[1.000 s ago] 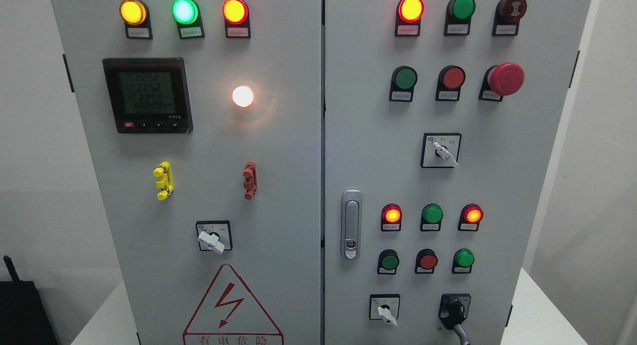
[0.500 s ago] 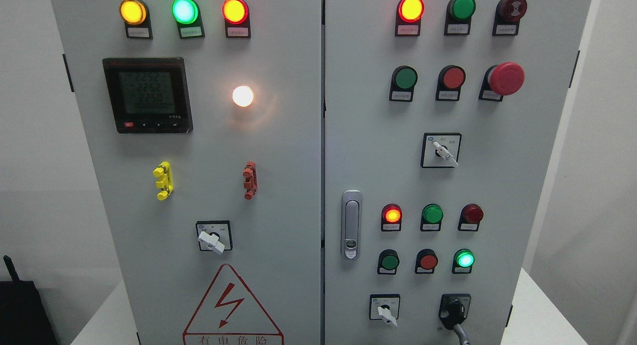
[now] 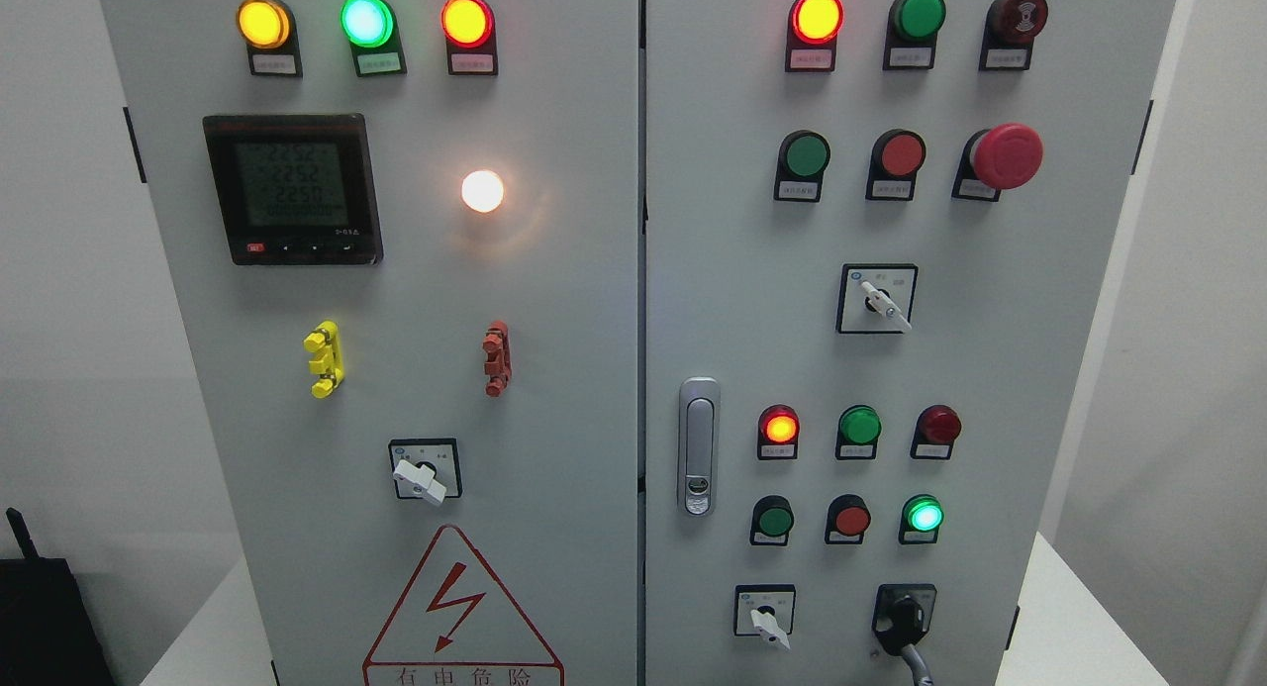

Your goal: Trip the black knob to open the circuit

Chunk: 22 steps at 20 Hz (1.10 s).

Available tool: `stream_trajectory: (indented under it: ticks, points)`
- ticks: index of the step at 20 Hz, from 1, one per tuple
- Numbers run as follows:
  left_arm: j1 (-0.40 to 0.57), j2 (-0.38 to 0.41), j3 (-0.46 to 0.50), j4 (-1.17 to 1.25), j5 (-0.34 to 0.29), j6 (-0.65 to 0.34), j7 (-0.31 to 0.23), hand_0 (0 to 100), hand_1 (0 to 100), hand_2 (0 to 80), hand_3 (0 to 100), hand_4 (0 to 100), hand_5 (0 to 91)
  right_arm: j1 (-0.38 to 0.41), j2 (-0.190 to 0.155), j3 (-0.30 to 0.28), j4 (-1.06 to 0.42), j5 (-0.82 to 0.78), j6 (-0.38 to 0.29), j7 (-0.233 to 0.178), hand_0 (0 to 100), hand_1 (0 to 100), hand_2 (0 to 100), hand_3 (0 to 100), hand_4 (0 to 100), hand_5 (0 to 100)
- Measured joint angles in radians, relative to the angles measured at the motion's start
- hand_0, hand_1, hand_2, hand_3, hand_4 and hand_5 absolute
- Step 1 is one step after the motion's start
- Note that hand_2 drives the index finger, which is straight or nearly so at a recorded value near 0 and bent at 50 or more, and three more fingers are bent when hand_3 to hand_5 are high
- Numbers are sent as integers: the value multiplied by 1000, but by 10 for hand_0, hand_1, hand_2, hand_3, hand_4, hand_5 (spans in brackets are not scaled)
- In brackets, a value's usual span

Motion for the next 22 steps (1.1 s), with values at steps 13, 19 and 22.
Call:
stream_trajectory:
  ticks: [13, 19, 22]
  points:
    - [0, 0, 0, 0, 0, 0, 0, 120, 389, 0, 0, 0, 0, -2, 0, 0, 0, 0, 3, 0, 0, 38, 57, 1000, 1000, 1000]
    - [0, 0, 0, 0, 0, 0, 0, 120, 389, 0, 0, 0, 0, -2, 0, 0, 0, 0, 3, 0, 0, 39, 57, 1000, 1000, 1000]
    - [0, 0, 0, 0, 0, 0, 0, 120, 389, 0, 0, 0, 0, -2, 0, -1, 0, 0, 3, 0, 0, 39, 57, 1000, 1000, 1000]
